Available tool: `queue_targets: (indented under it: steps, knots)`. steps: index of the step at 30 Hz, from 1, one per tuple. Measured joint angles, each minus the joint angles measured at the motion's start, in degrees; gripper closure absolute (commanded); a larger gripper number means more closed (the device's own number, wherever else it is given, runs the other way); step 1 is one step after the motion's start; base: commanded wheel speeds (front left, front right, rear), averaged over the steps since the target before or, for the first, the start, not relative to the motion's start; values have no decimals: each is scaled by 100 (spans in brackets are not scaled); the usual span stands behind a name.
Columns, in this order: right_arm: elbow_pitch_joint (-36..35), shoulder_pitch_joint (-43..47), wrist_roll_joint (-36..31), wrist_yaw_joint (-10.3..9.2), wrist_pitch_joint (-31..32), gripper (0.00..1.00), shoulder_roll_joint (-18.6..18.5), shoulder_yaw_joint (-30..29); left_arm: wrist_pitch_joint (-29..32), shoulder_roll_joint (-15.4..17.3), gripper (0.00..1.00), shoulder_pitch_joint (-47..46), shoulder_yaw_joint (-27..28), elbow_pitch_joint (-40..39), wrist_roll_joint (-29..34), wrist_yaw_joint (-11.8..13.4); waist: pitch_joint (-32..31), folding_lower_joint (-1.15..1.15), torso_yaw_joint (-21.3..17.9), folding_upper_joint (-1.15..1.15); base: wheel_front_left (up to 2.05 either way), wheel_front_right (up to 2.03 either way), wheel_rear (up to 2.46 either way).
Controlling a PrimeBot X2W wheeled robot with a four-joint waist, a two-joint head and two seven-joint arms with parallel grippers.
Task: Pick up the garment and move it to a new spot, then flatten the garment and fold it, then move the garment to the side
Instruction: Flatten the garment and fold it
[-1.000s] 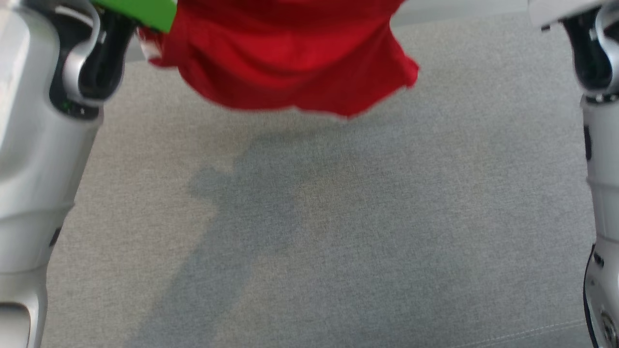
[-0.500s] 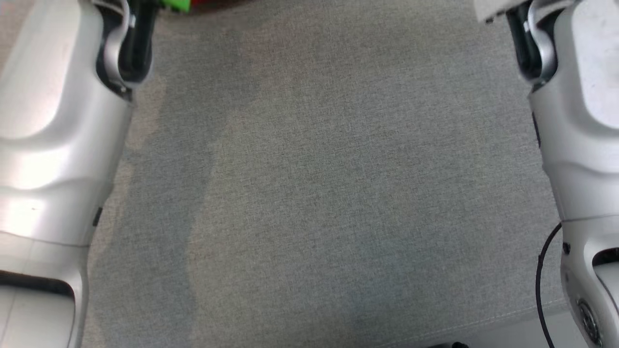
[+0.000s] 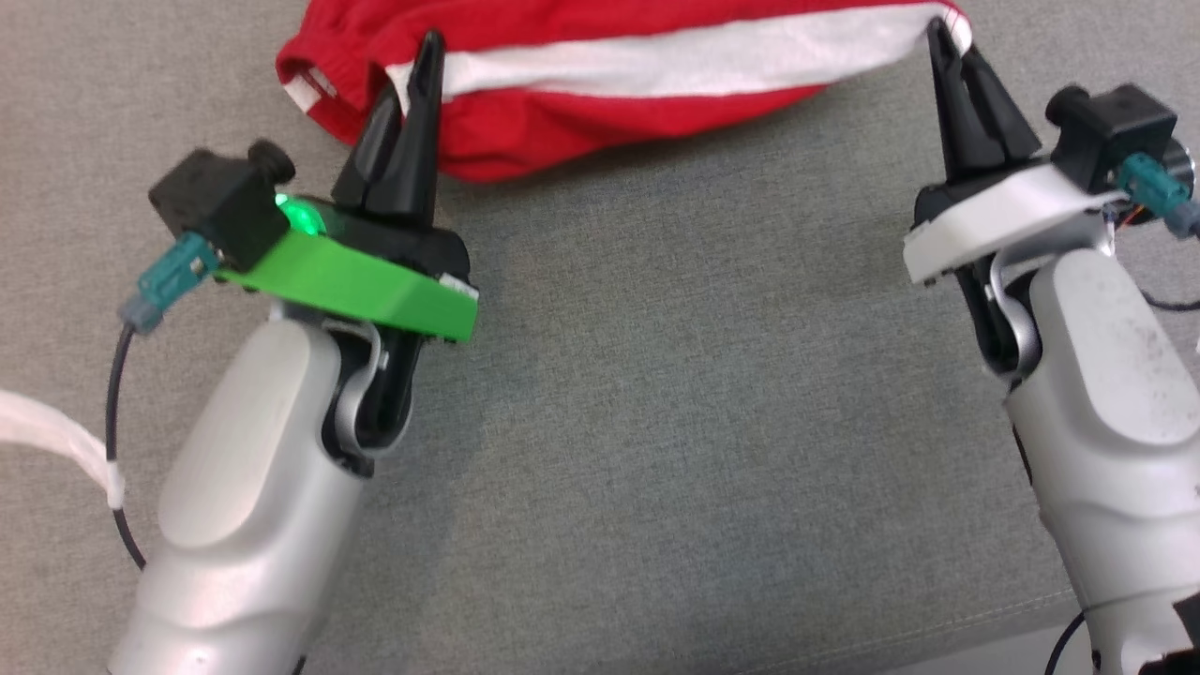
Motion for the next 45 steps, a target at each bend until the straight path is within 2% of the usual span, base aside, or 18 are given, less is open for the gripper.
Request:
queue_targets:
  steps: [9,18,21,25,29,34,38,45]
  knots:
    - [-1124,1744,49,0,62,100,22,-160,-9,-165,100,1812,114,-837,259,0,-758,-1,100,0,0,0,0]
    - [-2961,3577,-126,0,720,100,257,-743,-8,-302,100,3289,63,-1708,424,0,-1548,-1,150,0,0,0,0]
    - [-3493,4024,-187,0,994,100,323,-907,-9,-380,100,3685,104,-1954,506,0,-1721,-2,186,0,0,0,0]
    - [-3782,4179,-343,0,1262,100,325,-1061,-9,-502,100,3949,27,-2022,492,-1,-1793,-1,310,0,0,0,0]
    - [-3648,3986,-432,0,1463,100,237,-1009,-9,-614,100,3952,-51,-1830,363,-1,-1730,-1,454,0,0,0,0]
    - [-3048,3275,-448,0,1559,100,79,-767,-9,-731,100,3885,-38,-1475,52,33,-1476,-1,645,0,0,0,0]
    - [-2390,2494,-434,0,1597,100,18,-491,-9,-750,100,3655,121,-1382,-374,235,-1240,-1,777,0,0,0,0]
    - [-1148,957,-403,0,1702,100,-211,-85,-9,-758,100,2933,-24,-1054,-1212,689,-819,-1,1036,0,0,0,0]
